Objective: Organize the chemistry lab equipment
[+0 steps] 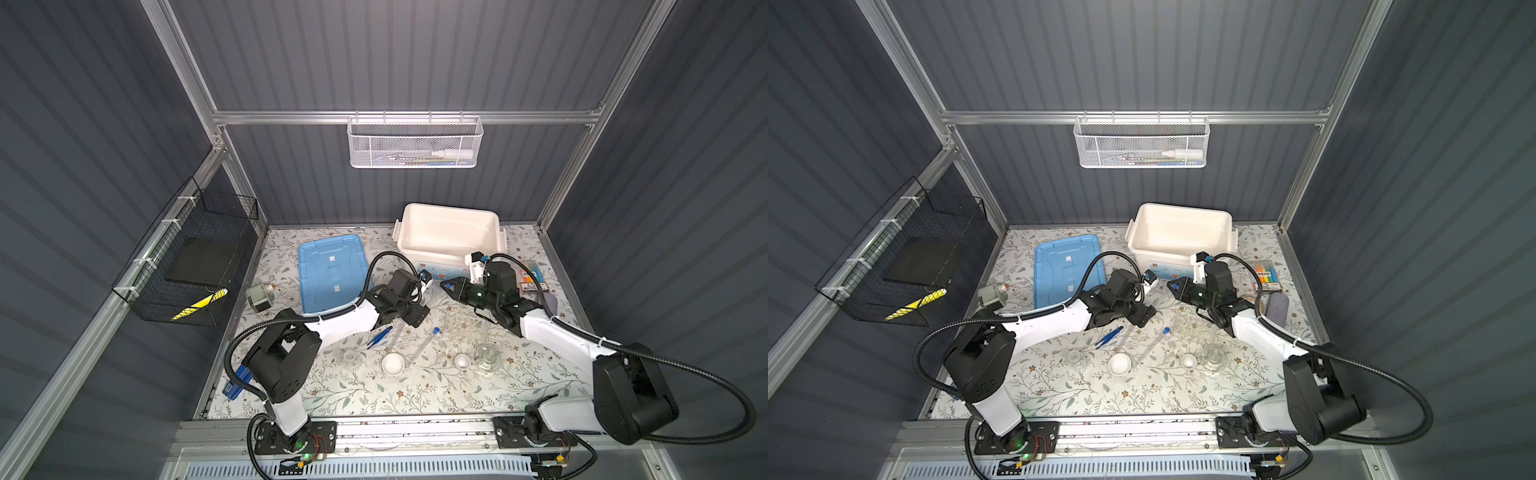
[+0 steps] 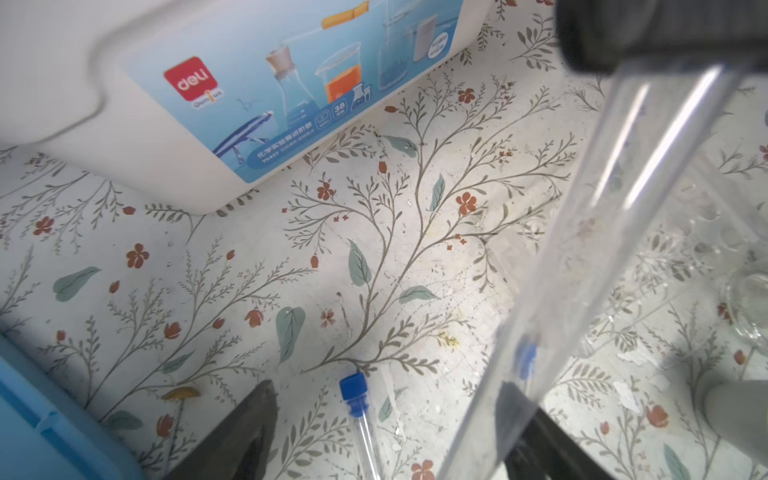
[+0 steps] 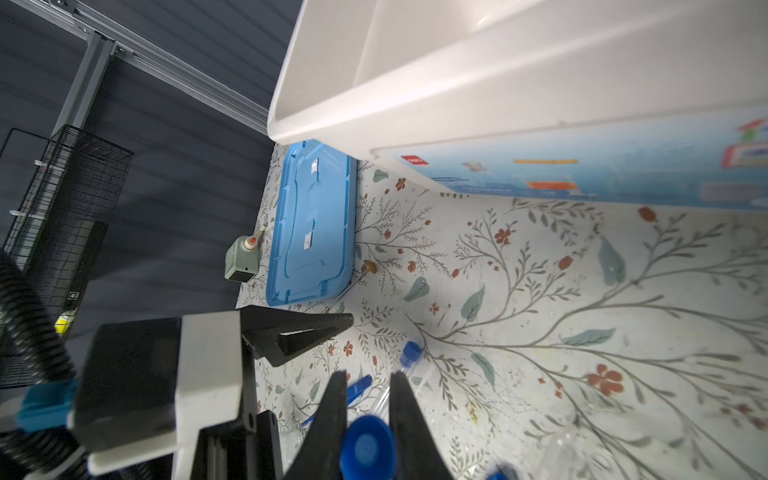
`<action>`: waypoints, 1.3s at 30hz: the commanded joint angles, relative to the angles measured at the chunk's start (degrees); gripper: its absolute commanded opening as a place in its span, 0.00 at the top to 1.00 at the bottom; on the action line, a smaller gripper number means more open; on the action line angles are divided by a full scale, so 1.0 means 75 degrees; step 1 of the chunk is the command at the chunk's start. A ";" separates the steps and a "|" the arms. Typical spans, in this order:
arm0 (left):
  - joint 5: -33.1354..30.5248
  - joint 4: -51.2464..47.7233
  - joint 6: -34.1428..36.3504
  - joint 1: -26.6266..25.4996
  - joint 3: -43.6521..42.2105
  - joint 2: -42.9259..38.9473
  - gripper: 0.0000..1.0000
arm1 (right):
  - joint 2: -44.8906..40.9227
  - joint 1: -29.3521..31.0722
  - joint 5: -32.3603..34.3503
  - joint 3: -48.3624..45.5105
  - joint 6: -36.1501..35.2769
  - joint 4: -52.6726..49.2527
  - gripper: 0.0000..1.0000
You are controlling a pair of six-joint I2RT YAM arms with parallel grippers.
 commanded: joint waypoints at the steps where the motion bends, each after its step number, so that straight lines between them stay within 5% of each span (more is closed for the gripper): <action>1: -0.0386 0.0282 -0.0233 -0.0013 -0.0249 -0.0399 0.12 | -0.0553 0.0015 0.0980 -0.0083 -0.0632 -0.0917 0.84; 11: -0.0716 -0.0044 -0.0664 0.0129 -0.0310 -0.0399 0.09 | -0.1931 0.0450 0.3041 -0.0020 -0.1866 -0.2250 0.84; 25: -0.0685 -0.0122 -0.0763 0.0200 -0.0198 -0.0164 0.08 | -0.1944 0.1804 0.5393 0.0219 -0.3159 -0.2633 0.84; 39: -0.0536 -0.0210 -0.0729 0.0206 -0.0168 -0.0011 0.08 | -0.1608 0.2222 0.6051 0.0043 -0.3330 -0.1650 0.84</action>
